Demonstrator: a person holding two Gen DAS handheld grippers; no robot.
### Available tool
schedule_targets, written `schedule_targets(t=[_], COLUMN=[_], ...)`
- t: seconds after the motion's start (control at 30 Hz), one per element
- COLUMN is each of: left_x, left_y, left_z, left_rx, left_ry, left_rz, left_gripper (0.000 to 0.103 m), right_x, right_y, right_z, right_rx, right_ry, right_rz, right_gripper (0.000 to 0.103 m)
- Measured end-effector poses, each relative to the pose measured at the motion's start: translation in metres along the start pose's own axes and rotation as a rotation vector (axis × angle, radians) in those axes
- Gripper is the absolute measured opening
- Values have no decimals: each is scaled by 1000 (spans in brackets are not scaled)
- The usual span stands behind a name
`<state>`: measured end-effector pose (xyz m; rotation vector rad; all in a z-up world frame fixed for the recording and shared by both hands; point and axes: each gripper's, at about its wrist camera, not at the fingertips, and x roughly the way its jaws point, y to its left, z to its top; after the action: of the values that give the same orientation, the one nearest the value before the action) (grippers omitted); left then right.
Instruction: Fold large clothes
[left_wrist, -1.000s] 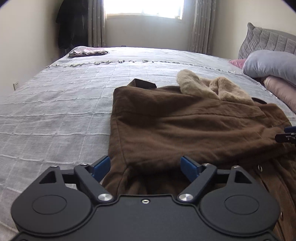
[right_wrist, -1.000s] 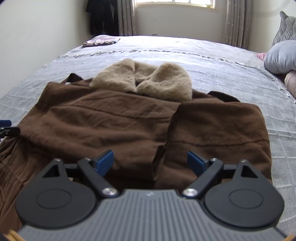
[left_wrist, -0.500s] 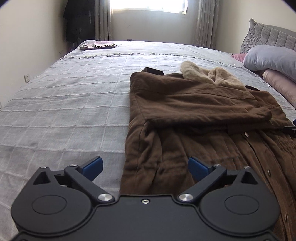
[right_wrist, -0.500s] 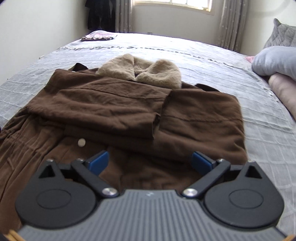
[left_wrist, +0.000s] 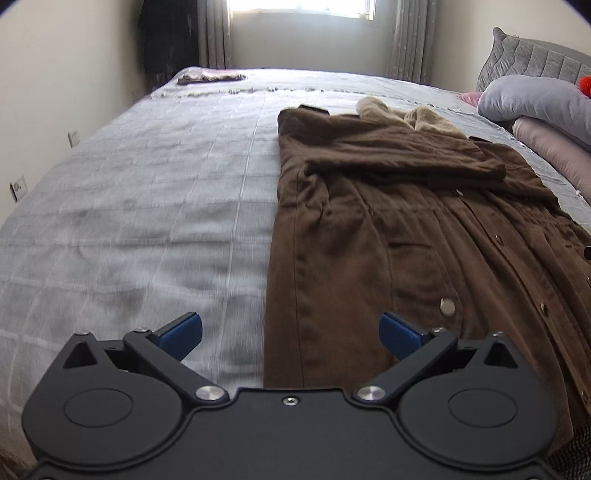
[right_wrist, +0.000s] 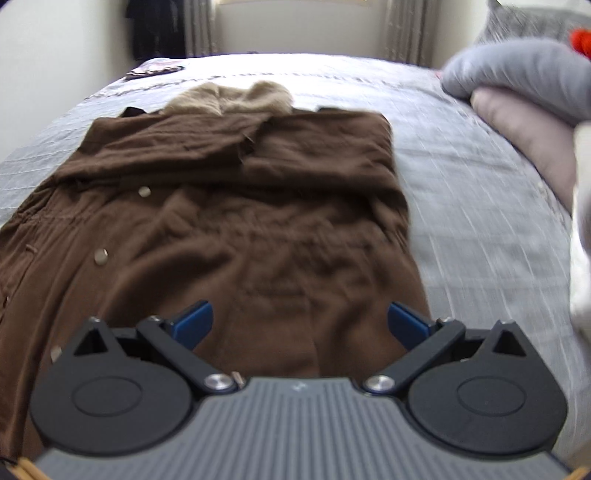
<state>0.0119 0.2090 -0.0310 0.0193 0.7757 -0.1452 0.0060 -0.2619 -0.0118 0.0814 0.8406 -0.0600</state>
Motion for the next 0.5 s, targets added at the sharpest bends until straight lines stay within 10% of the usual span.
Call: schedule_targets(t=[0.5], left_x=[-13], left_y=[20], left_z=[-60], left_rx=[-137], left_ry=[68], left_rz=[-221], left_gripper=[100], right_x=[-28], right_y=[-83], right_z=[-75], right_rx=[168], right_ry=[87], right_rz=[46], right_gripper=[102])
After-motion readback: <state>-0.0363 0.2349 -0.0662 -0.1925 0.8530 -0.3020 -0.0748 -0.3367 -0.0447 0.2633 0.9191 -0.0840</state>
